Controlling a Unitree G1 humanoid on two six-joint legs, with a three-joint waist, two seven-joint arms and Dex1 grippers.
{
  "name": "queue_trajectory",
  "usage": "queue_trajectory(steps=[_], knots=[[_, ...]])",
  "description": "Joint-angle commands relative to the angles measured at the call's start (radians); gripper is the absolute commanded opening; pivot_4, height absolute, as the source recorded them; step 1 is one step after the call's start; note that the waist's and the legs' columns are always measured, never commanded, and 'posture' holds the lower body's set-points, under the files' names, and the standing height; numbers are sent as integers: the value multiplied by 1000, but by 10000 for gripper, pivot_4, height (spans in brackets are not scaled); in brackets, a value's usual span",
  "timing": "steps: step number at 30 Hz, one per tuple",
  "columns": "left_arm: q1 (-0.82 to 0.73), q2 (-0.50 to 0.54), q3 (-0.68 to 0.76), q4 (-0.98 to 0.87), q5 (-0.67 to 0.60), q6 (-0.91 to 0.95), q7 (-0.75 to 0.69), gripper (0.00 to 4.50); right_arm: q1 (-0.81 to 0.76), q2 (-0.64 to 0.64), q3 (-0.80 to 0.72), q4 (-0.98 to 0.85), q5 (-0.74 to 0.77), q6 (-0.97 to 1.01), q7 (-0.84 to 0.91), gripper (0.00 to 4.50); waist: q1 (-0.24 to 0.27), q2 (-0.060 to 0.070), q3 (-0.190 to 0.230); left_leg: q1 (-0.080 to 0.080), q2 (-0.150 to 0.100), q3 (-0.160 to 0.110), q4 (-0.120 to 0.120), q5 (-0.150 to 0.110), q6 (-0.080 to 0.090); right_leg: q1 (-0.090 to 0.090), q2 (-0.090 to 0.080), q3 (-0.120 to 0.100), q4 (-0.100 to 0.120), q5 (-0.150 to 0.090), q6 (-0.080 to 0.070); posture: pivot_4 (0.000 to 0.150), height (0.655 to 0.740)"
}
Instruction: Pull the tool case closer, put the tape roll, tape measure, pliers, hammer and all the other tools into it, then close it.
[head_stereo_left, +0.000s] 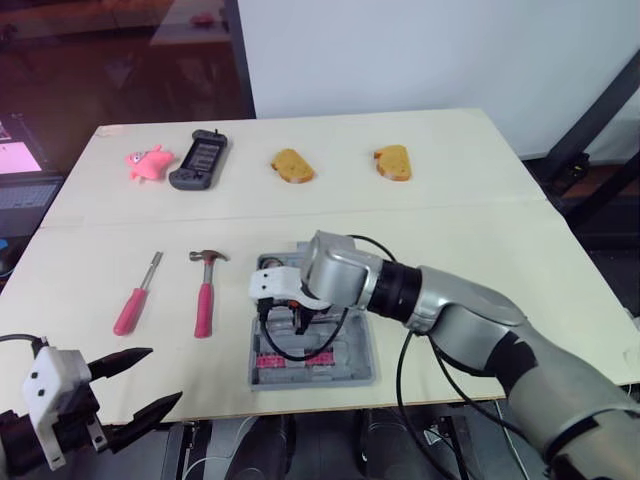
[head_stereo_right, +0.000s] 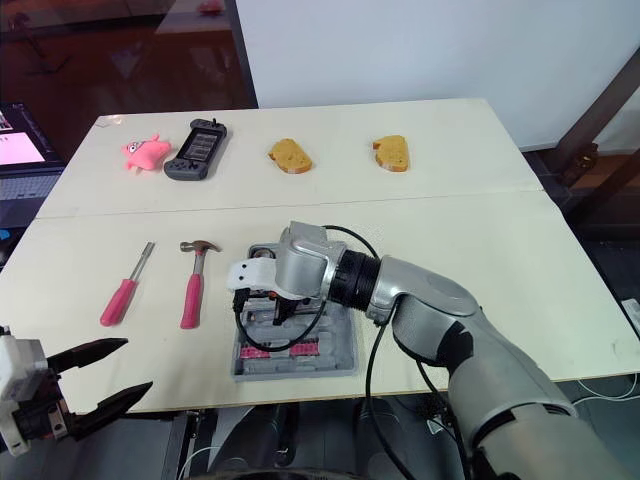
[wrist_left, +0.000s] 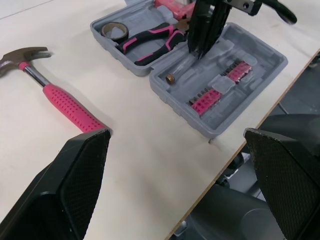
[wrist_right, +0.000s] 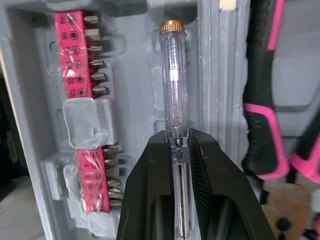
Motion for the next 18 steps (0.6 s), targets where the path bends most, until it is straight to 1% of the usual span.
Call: queue_trajectory(steps=[1, 8, 18], knots=[[3, -2, 6, -11, 2, -15, 9, 45000, 4, 28, -39, 9, -6, 9, -17, 63, -1, 0, 0, 0, 0, 0, 0, 0, 0, 0, 0, 0, 0, 0, 0, 1500, 7400], [-2, 3, 11, -12, -7, -9, 17, 45000, 18, 51, -53, 43, -17, 0, -46, 63, -18, 0, 0, 0, 0, 0, -1, 0, 0, 0, 0, 0, 0, 1, 2, 1500, 7400], [-7, 5, 6, -8, -5, -8, 17, 45000, 15, 69, -62, 46, -34, -34, -57, 63, -18, 0, 0, 0, 0, -1, -1, 0, 0, -1, 0, 0, 0, 1, 2, 1500, 7400]])
